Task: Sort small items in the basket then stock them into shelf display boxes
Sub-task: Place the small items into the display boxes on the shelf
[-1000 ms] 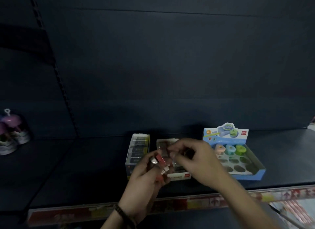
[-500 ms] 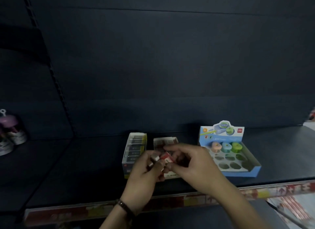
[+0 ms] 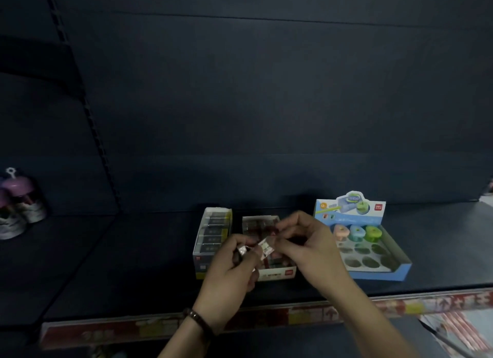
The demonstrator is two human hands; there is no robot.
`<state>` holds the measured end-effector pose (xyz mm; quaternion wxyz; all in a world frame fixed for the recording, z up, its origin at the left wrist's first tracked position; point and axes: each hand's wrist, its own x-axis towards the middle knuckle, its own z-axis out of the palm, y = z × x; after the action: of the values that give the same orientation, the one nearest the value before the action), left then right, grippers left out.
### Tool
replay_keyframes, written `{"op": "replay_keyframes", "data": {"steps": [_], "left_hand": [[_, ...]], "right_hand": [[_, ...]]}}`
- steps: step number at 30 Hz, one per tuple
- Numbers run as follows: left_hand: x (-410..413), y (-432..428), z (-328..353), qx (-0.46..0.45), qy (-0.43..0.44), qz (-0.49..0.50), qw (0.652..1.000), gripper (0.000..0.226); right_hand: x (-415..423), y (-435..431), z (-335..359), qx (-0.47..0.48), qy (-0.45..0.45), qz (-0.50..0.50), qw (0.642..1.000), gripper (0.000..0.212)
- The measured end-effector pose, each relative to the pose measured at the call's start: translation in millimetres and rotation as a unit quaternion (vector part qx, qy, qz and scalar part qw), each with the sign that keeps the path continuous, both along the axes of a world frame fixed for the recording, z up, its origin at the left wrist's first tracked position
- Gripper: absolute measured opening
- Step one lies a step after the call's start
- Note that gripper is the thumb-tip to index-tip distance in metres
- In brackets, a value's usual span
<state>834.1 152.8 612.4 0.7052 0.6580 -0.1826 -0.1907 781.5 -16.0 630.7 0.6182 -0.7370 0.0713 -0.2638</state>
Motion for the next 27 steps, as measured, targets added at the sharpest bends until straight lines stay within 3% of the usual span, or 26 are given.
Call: {"op": "replay_keyframes", "data": {"steps": [3,7,11,14,17,20,22,27], "left_hand": [[1.8,-0.3,0.4,0.01,0.006,0.009,1.0,0.012],[4.7,-0.4,2.6,0.008,0.002,0.018,1.0,0.01],[10.2,0.8,0.9,0.01,0.006,0.002,1.0,0.009],[12.0,2.3,-1.4,0.041,-0.025,0.017,0.999,0.006],[9.6,4.5,-4.0,0.081,-0.077,0.05,0.993,0.021],[2.4,9.1,-1.5,0.107,-0.103,0.044,0.988,0.027],[0.4,11.6,-1.6,0.111,-0.107,0.028,0.988,0.023],[3.3,17.2,-2.5,0.085,-0.071,0.0,0.994,0.023]], "right_hand": [[1.7,-1.5,-2.3,-0.08,-0.002,0.028,0.996,0.017],[3.2,-15.2,1.0,-0.209,-0.006,0.082,0.974,0.031],[11.8,-28.8,7.5,-0.436,-0.067,0.078,0.894,0.019],[22.8,-36.0,9.5,-0.459,-0.043,0.091,0.883,0.01],[44.3,-46.5,3.4,-0.442,-0.016,0.031,0.896,0.016],[70.9,-47.6,-8.4,-0.432,0.052,0.003,0.9,0.009],[86.5,-42.2,-17.6,-0.459,0.089,0.008,0.884,0.002],[112.0,-38.5,-37.6,-0.513,0.133,0.006,0.848,0.011]]}}
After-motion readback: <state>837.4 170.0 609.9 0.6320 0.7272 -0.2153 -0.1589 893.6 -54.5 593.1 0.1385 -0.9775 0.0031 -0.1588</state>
